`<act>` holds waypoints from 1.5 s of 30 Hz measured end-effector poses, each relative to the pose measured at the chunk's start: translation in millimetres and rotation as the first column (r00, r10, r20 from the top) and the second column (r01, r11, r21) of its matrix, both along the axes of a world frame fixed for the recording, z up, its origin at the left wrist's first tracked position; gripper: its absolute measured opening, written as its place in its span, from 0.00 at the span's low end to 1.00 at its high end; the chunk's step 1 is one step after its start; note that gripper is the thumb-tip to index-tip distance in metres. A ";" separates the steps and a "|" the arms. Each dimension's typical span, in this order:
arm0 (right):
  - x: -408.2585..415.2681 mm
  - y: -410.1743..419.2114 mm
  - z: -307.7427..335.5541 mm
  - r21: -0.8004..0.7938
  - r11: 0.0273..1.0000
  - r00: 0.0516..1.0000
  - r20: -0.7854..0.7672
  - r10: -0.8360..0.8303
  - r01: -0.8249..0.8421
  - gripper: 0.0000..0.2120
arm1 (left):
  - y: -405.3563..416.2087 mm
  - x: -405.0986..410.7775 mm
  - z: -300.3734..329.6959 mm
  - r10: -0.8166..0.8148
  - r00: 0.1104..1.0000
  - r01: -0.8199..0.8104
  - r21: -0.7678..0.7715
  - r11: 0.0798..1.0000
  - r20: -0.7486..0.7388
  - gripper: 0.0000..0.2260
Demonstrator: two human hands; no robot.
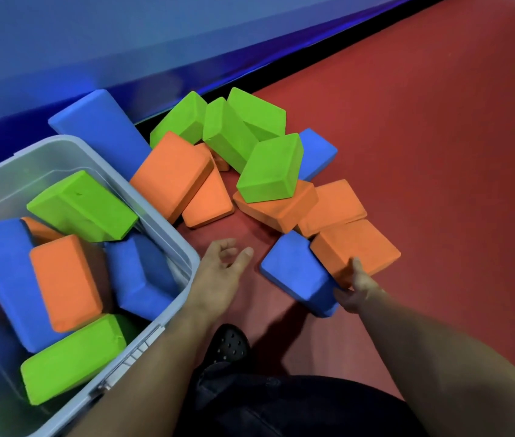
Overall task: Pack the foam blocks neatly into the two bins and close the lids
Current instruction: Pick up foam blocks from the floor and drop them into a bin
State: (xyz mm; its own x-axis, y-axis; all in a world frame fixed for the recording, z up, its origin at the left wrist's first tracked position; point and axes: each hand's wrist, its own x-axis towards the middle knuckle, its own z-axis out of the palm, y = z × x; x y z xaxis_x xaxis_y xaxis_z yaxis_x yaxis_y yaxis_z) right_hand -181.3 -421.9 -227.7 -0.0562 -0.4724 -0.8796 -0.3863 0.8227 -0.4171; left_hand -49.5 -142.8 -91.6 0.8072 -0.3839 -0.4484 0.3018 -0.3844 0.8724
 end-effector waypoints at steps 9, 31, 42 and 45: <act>32.6 28.7 62.2 0.089 0.984 0.957 0.235 -0.169 0.151 0.17 | -1.8 0.6 4.7 -0.014 1.000 0.013 0.035 0.999 0.022 0.21; 100.3 156.6 151.4 -0.380 0.639 0.298 0.650 0.699 -0.669 0.11 | 12.0 25.5 39.8 0.466 0.854 -0.516 -0.258 0.817 -0.232 0.39; 70.3 106.3 98.2 -0.507 0.414 0.477 0.005 0.879 -0.756 0.44 | 17.3 28.6 18.9 0.592 0.785 -0.602 0.002 0.798 -0.185 0.36; 48.1 69.9 69.0 -0.468 0.378 0.534 -0.265 0.803 -0.799 0.47 | 13.3 31.9 3.6 0.614 0.760 -0.620 0.043 0.783 -0.216 0.46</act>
State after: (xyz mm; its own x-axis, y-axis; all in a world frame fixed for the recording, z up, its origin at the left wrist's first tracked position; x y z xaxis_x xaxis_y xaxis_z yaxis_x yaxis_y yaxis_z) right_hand -133.2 -352.0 -158.7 0.5898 -0.6294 -0.5059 -0.7488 -0.1917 -0.6344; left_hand -17.6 -129.5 -87.9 0.7637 0.1492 -0.6280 0.6381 -0.0273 0.7695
